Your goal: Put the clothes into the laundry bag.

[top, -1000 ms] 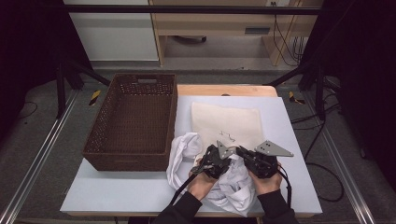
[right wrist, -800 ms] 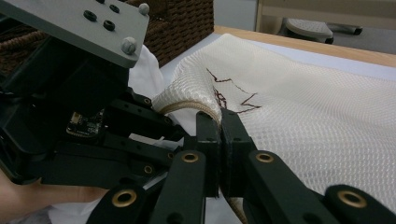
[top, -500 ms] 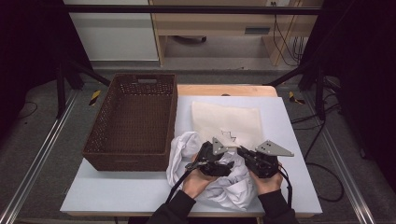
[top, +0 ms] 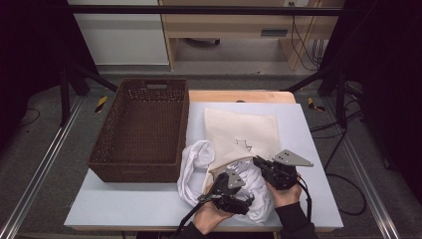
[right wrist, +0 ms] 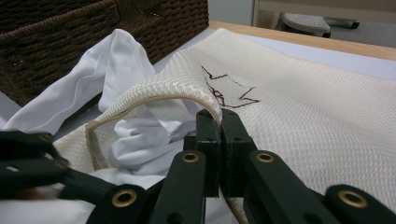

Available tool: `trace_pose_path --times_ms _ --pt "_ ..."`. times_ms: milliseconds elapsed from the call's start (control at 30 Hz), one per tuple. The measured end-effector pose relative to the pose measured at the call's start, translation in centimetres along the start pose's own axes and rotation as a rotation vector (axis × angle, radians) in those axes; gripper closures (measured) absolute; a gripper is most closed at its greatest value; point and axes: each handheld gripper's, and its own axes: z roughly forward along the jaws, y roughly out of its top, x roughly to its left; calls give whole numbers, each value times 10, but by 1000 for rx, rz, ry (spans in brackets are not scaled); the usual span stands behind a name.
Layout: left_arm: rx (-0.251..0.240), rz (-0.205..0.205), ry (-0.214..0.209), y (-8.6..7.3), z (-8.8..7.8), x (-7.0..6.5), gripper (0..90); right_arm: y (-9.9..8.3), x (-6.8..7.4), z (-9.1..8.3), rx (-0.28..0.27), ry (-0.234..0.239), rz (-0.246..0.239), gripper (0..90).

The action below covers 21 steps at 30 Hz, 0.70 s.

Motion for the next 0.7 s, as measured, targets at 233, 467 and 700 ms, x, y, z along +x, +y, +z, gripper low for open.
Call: trace_pose_path --times_ms 233,467,700 --pt "14 4 44 6 2 3 705 0 0 1 3 2 5 880" --pt "-77 -18 124 18 -22 16 780 1 0 -1 -3 2 1 881" --pt "-64 -38 246 33 -1 45 783 4 4 -3 -14 11 -13 881"
